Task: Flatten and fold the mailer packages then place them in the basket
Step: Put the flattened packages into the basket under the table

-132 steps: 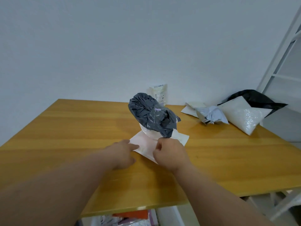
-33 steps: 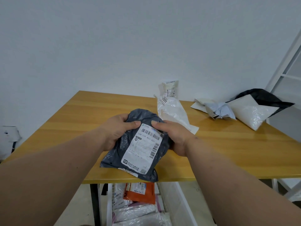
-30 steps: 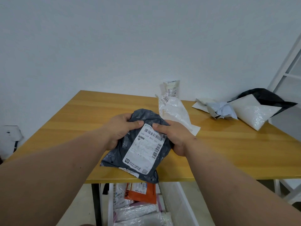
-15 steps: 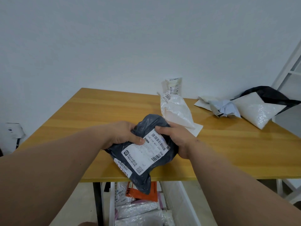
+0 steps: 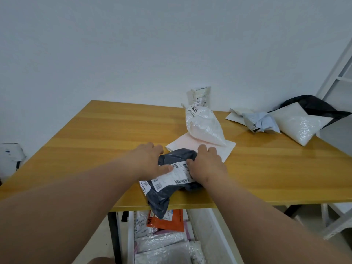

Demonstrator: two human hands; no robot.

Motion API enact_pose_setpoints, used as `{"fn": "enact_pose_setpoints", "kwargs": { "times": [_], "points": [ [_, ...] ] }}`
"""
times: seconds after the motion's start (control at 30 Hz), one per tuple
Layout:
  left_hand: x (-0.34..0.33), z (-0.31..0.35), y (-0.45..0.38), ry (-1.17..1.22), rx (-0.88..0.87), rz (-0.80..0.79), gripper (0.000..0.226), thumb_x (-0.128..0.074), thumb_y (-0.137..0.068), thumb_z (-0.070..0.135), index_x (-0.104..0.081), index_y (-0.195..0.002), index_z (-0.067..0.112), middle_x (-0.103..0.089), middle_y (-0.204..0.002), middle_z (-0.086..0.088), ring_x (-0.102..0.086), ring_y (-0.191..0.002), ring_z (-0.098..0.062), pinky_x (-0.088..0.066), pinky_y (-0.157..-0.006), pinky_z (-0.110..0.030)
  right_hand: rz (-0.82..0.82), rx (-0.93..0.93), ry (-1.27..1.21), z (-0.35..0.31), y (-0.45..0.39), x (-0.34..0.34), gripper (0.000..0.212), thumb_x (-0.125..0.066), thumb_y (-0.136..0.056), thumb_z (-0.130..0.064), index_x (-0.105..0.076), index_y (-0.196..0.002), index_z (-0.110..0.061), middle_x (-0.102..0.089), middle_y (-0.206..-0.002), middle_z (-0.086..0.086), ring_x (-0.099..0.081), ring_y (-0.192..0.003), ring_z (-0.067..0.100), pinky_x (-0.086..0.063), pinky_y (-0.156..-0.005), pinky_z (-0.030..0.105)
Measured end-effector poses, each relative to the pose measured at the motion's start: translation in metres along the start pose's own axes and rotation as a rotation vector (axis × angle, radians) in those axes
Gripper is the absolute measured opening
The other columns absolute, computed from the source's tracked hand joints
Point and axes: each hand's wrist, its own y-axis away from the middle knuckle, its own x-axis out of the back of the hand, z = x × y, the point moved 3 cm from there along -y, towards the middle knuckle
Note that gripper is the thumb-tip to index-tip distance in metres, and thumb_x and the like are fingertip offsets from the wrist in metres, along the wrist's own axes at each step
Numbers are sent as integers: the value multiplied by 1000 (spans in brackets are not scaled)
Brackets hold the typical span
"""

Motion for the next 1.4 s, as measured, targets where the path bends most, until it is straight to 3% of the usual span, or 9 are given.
{"fn": "enact_pose_setpoints", "kwargs": {
  "times": [0.1, 0.2, 0.33, 0.47, 0.87, 1.07, 1.23, 1.3, 1.4],
  "points": [
    [-2, 4, 4, -9, 3, 37, 63, -50, -89, 66, -41, -135, 24, -46, -127, -2, -48, -112, -21, -47, -91, -39, 183, 309, 166, -12, 9, 7, 36, -50, -94, -26, -43, -129, -22, -41, -127, 4, -42, -115, 26, -37, -94, 39],
    [-2, 11, 8, -2, 4, 30, 47, -48, -95, 56, -44, -125, 21, -49, -121, -4, -52, -100, -22, -48, -85, -37, 112, 465, 164, -21, 13, 3, 32, -45, -96, -23, -47, -127, -20, -44, -128, 3, -43, -115, 25, -36, -93, 37],
    [-11, 16, 8, 96, -19, -100, 53, -35, -101, 52, -43, -136, 13, -51, -135, -10, -53, -115, -26, -45, -96, -38, -99, 516, 75, -19, 15, -16, 45, -29, -105, -32, -37, -146, -15, -38, -151, 6, -32, -139, 23, -27, -115, 36],
    [-28, 15, 12, 86, -57, -281, 81, -27, -99, 60, -1, -156, 8, -5, -164, -9, -12, -150, -24, -15, -121, -37, -208, 517, 120, -6, 15, -33, 57, -18, -106, -38, -11, -156, -13, -6, -165, 5, 0, -151, 18, -6, -123, 37],
    [-36, 10, 18, -64, -121, -287, 104, -41, -89, 71, 15, -154, 13, 14, -164, -2, 6, -151, -17, -1, -122, -34, -228, 453, 99, 1, 23, -44, 60, -16, -104, -41, -2, -157, -17, 5, -165, 4, 7, -151, 16, -2, -123, 39],
    [-37, 3, 13, -143, -134, -313, 104, -40, -88, 73, 16, -154, 16, 14, -164, -1, 7, -151, -17, -3, -123, -37, -249, 421, 96, -2, 26, -42, 63, -20, -102, -46, -11, -157, -16, -4, -165, 6, -1, -151, 18, -7, -123, 38],
    [-24, 2, 9, -266, -146, -355, 103, -48, -88, 69, 10, -156, 18, 7, -164, 1, 2, -151, -20, -9, -122, -41, -118, 342, 137, -15, 29, -17, 47, -27, -98, -44, -55, -125, -17, -53, -131, 7, -46, -123, 27, -39, -100, 42],
    [-14, 3, 8, -236, -108, -383, 89, -59, -86, 61, -17, -154, 23, -21, -160, 2, -26, -144, -24, -27, -116, -42, -43, 333, 146, -19, 31, -14, 41, -28, -99, -42, -53, -118, -17, -51, -120, 7, -47, -111, 27, -40, -93, 42],
    [-10, 5, 4, 136, -8, -360, 9, -48, -98, 33, -47, -101, 25, -47, -98, 3, -45, -83, -13, -38, -75, -27, 54, 372, 113, -17, 34, -25, 37, -34, -98, -39, -47, -124, -17, -43, -128, 6, -41, -114, 27, -38, -96, 40]
  ]
}}
